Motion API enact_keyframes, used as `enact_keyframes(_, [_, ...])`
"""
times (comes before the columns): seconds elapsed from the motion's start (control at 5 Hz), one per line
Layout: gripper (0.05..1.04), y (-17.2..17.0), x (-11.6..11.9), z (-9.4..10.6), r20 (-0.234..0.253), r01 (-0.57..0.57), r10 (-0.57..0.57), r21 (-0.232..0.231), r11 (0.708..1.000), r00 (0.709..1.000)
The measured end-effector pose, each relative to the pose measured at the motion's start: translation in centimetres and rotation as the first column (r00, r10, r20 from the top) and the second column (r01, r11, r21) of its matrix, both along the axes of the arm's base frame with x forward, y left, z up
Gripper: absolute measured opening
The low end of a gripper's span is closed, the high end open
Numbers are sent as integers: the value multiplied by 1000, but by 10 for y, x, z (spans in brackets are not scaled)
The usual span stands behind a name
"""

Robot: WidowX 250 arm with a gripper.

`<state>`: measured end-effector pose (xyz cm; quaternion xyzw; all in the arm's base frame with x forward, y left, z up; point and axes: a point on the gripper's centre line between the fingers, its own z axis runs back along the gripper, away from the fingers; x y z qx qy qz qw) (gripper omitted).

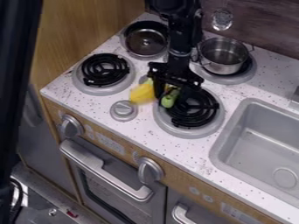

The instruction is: Put the light green spatula to the lower left side of the stove burner

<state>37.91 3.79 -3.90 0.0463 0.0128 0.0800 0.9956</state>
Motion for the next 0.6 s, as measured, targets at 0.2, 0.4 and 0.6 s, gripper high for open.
enact_keyframes(0.2, [388, -1, 2, 0, -6, -1, 1, 3, 1000, 1000])
enact_keyframes(0.4, [318, 0, 4, 6, -24, 27, -26, 28, 999, 999])
enact_keyframes(0.6, [318, 11, 20, 26, 0, 49, -49, 40, 998, 999])
